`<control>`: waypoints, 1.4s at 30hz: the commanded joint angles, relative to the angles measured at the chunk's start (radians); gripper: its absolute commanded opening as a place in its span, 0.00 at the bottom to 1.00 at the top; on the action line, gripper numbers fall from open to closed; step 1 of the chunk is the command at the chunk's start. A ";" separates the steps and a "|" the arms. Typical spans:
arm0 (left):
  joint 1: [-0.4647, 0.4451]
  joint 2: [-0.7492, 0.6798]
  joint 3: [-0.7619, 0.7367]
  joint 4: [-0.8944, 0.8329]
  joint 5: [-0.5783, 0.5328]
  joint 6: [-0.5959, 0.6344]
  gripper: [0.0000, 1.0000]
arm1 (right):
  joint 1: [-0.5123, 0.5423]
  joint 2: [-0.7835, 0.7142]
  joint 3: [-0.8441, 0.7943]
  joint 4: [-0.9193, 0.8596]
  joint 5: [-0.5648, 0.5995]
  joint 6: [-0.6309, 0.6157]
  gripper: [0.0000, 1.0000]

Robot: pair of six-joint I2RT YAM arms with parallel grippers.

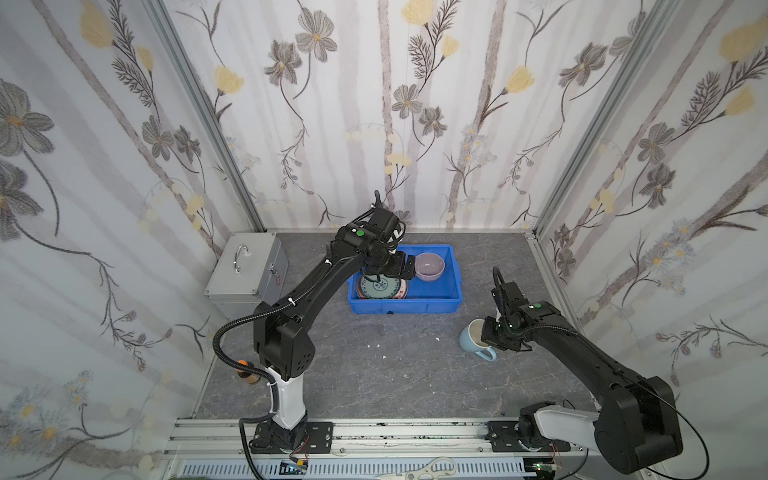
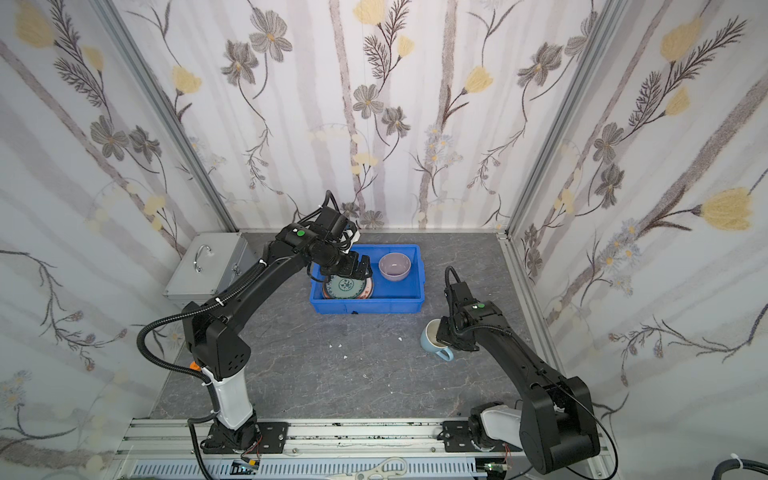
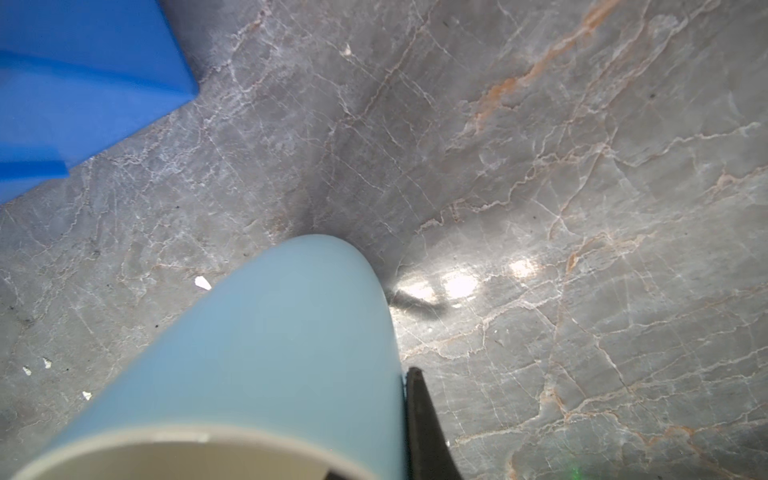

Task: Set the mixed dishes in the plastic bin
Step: 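Lift the light-blue mug with the right gripper and carry it to the bin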

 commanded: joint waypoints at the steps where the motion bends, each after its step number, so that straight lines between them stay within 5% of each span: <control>1: 0.016 0.017 0.028 -0.018 -0.009 0.021 1.00 | 0.006 0.016 0.037 0.003 -0.011 -0.012 0.08; 9: 0.052 0.042 0.068 -0.026 0.016 0.029 1.00 | 0.024 0.042 0.156 -0.065 -0.002 -0.025 0.06; 21: 0.106 0.052 0.095 -0.016 0.036 0.027 1.00 | 0.082 0.175 0.550 -0.189 0.045 -0.057 0.06; 42: 0.256 -0.029 0.004 0.009 0.034 0.039 1.00 | 0.121 0.740 1.075 -0.203 -0.001 -0.170 0.02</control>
